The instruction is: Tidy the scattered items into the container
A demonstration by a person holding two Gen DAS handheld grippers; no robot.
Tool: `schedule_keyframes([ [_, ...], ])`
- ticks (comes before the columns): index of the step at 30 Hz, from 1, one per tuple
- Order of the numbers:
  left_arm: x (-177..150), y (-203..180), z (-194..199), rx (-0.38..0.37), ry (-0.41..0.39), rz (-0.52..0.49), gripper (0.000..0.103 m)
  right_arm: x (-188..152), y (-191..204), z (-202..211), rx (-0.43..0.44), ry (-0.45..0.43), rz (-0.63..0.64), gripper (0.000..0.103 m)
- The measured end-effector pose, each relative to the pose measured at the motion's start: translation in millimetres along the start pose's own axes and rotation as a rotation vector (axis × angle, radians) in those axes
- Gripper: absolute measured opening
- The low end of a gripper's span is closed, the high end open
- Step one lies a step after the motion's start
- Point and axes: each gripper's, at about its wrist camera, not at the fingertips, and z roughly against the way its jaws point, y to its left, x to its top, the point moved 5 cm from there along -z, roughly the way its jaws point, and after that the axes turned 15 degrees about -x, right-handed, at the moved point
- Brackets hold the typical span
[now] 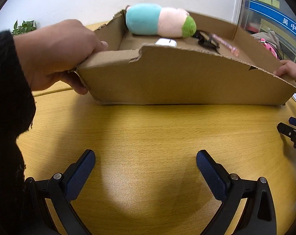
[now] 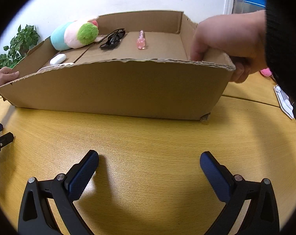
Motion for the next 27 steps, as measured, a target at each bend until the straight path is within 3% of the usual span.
schedule_keyframes([
  [27,-6.4,-1.5,-0.4,-0.010,0.003,-0.011,0.103,-0.4,-0.8,-0.1,-0.001,0.000,-0.001,0.103],
])
